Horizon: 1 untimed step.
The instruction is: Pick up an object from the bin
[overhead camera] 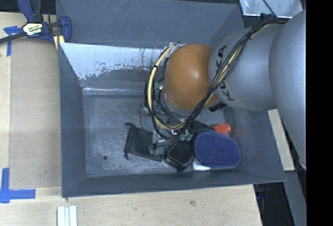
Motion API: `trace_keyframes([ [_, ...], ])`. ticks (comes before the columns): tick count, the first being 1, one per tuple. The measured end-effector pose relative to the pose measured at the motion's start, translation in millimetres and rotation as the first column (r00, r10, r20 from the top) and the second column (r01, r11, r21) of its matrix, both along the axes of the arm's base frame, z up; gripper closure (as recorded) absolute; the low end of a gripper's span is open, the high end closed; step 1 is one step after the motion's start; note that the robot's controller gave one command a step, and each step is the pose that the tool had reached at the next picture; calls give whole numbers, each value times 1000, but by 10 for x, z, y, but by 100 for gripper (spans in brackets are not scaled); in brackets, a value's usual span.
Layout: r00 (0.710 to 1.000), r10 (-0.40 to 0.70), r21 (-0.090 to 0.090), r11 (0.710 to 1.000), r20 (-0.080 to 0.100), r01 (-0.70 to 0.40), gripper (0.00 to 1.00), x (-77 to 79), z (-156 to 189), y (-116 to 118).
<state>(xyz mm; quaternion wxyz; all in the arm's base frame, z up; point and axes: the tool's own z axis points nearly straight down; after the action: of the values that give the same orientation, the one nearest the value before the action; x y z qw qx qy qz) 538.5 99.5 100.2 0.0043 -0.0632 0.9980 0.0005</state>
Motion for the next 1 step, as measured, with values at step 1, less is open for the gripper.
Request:
trace_keyframes([
  [1,957,-291,-1,957,-8,291,0,74,-306,3],
])
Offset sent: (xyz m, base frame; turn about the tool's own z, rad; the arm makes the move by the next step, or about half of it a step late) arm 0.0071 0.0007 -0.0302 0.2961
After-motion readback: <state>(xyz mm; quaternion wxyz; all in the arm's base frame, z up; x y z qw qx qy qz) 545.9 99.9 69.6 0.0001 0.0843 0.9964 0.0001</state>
